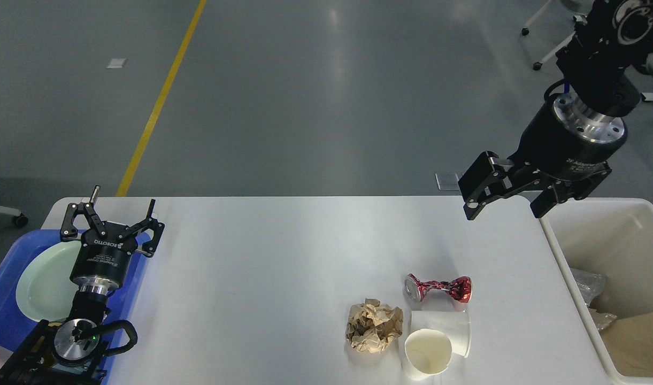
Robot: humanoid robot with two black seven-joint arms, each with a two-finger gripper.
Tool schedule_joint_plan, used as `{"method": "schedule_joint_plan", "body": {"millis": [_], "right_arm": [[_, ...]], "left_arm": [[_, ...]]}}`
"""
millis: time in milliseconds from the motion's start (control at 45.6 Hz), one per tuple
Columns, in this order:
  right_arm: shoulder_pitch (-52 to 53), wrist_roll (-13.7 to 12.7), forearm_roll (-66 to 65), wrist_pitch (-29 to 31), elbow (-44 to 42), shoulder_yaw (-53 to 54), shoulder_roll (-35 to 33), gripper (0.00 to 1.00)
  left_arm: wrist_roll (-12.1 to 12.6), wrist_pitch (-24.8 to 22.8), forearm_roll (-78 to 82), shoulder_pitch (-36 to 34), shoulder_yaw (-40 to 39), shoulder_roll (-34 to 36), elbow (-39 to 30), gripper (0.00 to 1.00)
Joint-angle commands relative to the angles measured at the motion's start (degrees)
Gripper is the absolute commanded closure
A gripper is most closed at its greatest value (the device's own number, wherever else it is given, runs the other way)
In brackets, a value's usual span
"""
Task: Tidy desktop
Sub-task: 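Raise the right gripper and move it over the white paper cup, then lower the right gripper and grasp the white paper cup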
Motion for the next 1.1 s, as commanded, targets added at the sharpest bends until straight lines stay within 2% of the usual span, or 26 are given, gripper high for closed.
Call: {"method": "schedule_joint_plan", "body": {"millis": [0, 504, 635, 679, 942, 1073], "right_arm": [[0.49, 0.04, 0.45, -2.31, 1.15, -0.7, 0.36, 0.03], [-2.85, 0.04, 2.47, -1.96, 1.32, -0.35, 1.85, 0.01], [-5.4, 0.04, 3.52, -2.66, 1.5, 0.0, 1.94, 0.02], [-6.8, 0.04, 4.57, -3.19, 1.41, 0.09, 2.03, 0.06], [-17.61, 0.12, 7.48, -9.51, 1.59, 4.39, 3.7, 0.06], [-23.06, 0.04, 7.39, -13.03, 1.67, 6.85, 3.96, 0.09]], "left_arm": [[0.0, 0.0, -0.09, -0.01, 0.0, 0.0, 0.03, 0.04], [0.0, 0.0, 0.0, -0.01, 0.0, 0.0, -0.05, 0.04], [0.0, 0.0, 0.0, -0.01, 0.0, 0.0, -0.05, 0.04], [0.0, 0.0, 0.0, -0.01, 0.0, 0.0, -0.05, 0.04], [0.0, 0.0, 0.0, -0.01, 0.0, 0.0, -0.05, 0.04], [0.0, 0.0, 0.0, -0.01, 0.0, 0.0, 0.03, 0.04]]}}
